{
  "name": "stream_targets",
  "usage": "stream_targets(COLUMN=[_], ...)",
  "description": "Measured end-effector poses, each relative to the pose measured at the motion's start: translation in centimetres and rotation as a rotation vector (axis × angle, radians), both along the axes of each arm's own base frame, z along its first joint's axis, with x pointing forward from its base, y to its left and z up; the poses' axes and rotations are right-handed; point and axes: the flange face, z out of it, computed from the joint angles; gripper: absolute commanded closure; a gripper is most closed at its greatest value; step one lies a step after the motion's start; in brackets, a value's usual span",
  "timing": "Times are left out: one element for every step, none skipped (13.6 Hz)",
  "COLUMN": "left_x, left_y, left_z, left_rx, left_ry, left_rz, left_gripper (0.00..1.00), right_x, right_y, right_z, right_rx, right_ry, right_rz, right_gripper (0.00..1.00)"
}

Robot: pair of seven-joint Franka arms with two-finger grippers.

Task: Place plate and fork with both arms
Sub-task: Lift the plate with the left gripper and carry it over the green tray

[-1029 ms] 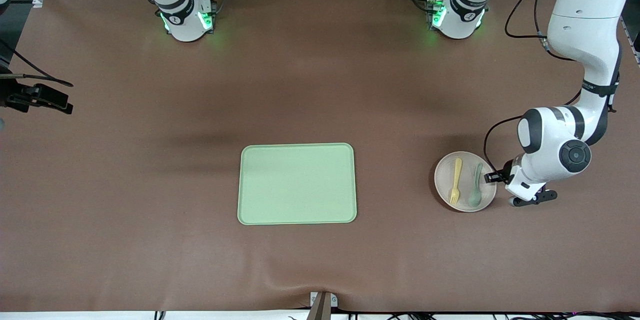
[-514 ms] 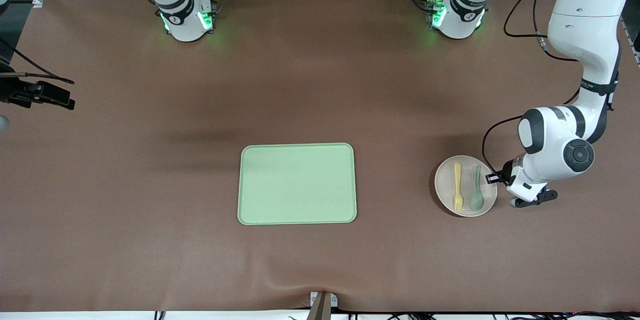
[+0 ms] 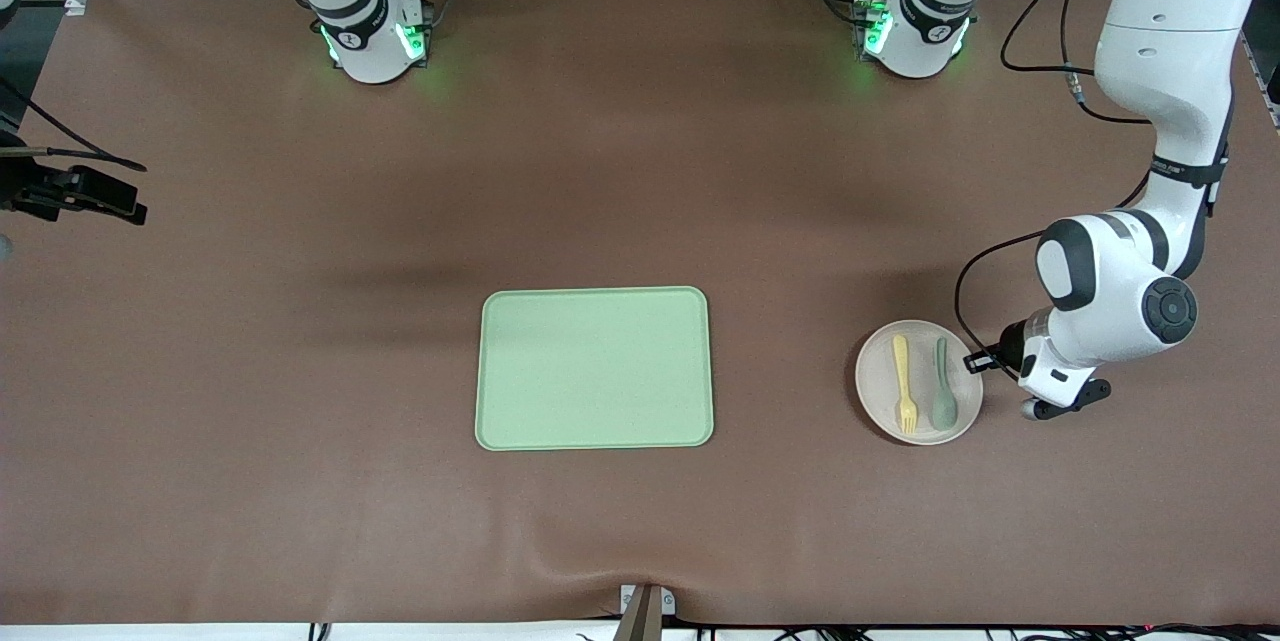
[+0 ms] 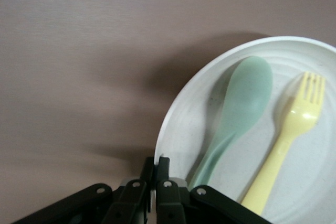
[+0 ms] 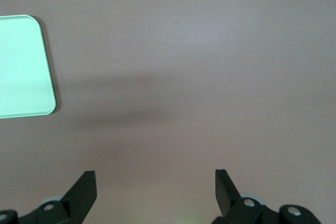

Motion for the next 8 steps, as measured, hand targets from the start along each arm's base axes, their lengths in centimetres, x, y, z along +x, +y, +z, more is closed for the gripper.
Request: stream_targets(left_x=[0.1,0.2,0.3,0.4,0.7,1.0,1.3,1.6], left_y=[-0.2,-0.2,-0.1,-0.1,-0.3,-0.7,-1.5,-2.7], left_z=[0.4,0.7,1.0,1.3,1.7,2.2,2.7,3.3], left_rx=[-0.037,-0.069,-0.093,-0.109,-0.117,-0.122,-0.129,-0.139], left_ry=[-0.009,-0.016,-0.022,-0.028,-0.037,-0.047,-0.057,-0.065], left_rz=[0.007,0.011,0.015,0.019,0.017,0.012,0.002,-0.007], left_gripper=[1.0,1.0,1.0,1.0,1.0,1.0,1.0,1.0], right_x=[0.1,0.1,0.1,0.1,0.2,0.2,0.2,0.2], right_y=[0.0,0.0,0.0,0.0,0.0,0.0,0.0,0.0], right_z=[0.0,0.1,0.1,0.1,0.1,0.1,0.1,0.1], right_rx=[0.0,-0.001,-0.001,-0.001,-0.001,-0.001,-0.001,-0.001], right_ry=[-0.005,-0.009,-0.01,-0.011,-0.014,-0.016,-0.016,-0.017], right_rz=[0.0,0.0,0.0,0.001,0.001,0.001,0.001,0.001], right_gripper=[0.0,0.0,0.0,0.0,0.0,0.0,0.0,0.0])
